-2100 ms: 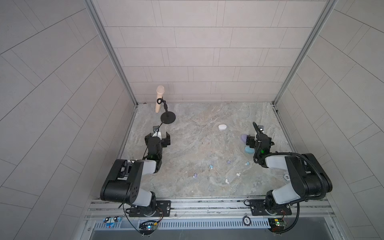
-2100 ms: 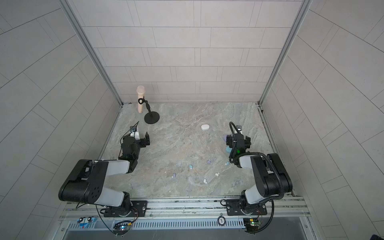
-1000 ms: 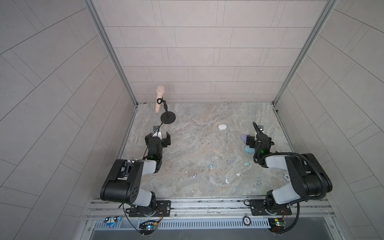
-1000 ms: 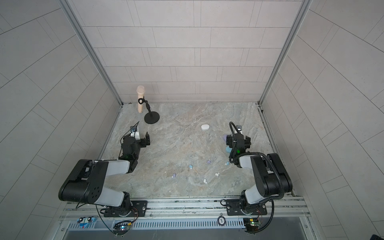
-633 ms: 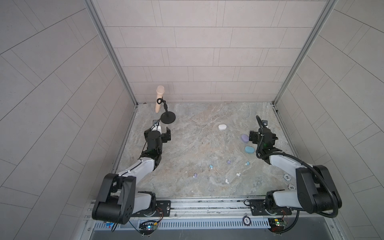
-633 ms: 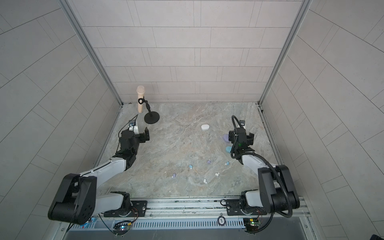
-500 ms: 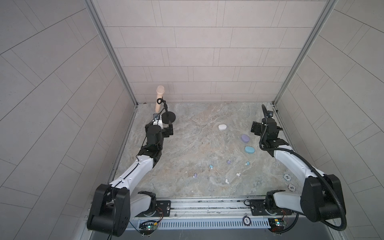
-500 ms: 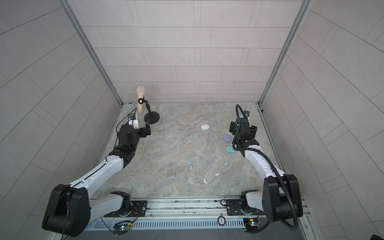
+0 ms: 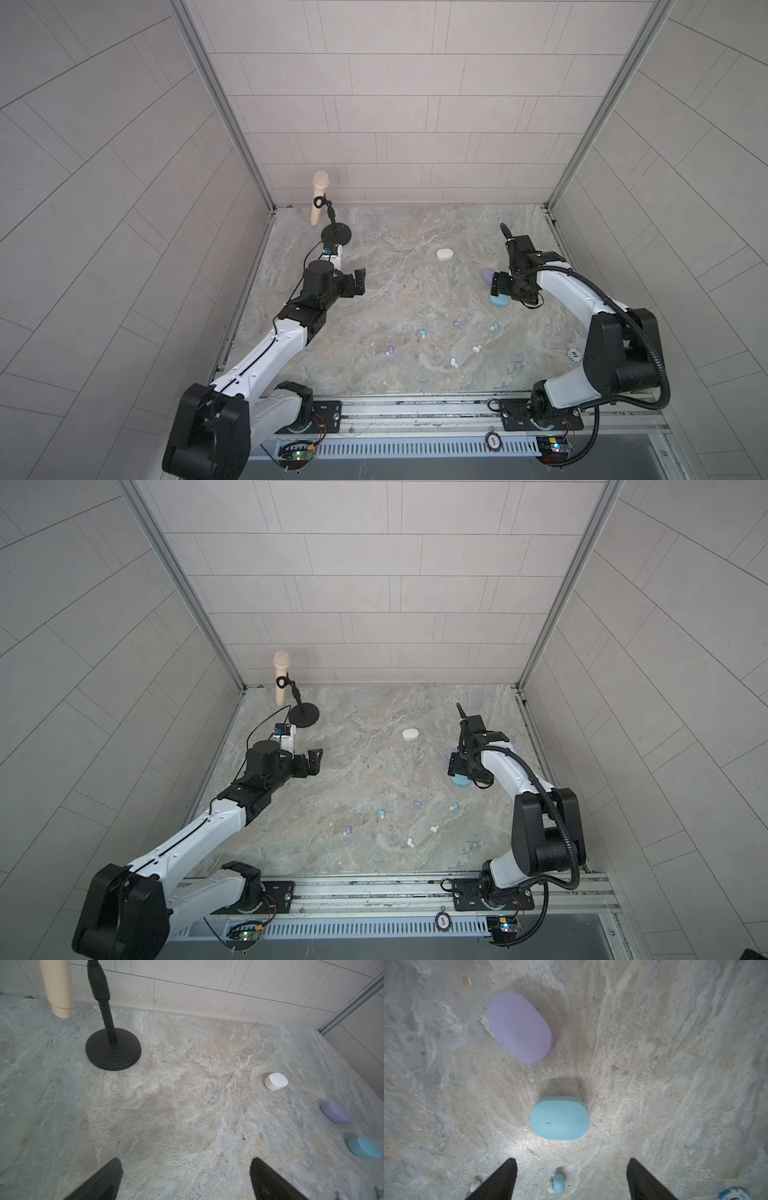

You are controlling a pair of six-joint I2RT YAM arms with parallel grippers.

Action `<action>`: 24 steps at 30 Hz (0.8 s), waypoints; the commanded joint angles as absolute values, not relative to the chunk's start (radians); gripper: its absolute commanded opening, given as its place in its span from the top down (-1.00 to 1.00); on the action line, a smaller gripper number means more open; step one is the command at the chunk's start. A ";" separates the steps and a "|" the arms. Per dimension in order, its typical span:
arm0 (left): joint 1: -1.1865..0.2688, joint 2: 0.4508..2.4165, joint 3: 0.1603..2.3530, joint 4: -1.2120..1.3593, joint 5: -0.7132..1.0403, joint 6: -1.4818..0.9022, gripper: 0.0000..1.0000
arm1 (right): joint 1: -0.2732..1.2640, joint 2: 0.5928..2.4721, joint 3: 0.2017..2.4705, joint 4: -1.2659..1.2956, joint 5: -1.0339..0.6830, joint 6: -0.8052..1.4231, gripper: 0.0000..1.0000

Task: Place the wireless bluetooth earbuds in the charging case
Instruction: 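Move the right gripper over the light-blue case and grasp it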

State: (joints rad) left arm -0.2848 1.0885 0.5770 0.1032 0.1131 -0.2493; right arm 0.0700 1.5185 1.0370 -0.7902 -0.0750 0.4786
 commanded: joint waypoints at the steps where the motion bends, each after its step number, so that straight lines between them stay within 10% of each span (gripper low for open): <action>1: -0.295 1.080 0.574 0.104 0.156 -0.266 -1.00 | 0.067 1.552 1.043 -0.821 -0.118 0.520 -0.65; 24: -0.306 1.104 0.568 0.129 0.187 -0.272 -1.00 | 0.039 1.720 1.086 -0.719 -0.132 0.488 -0.44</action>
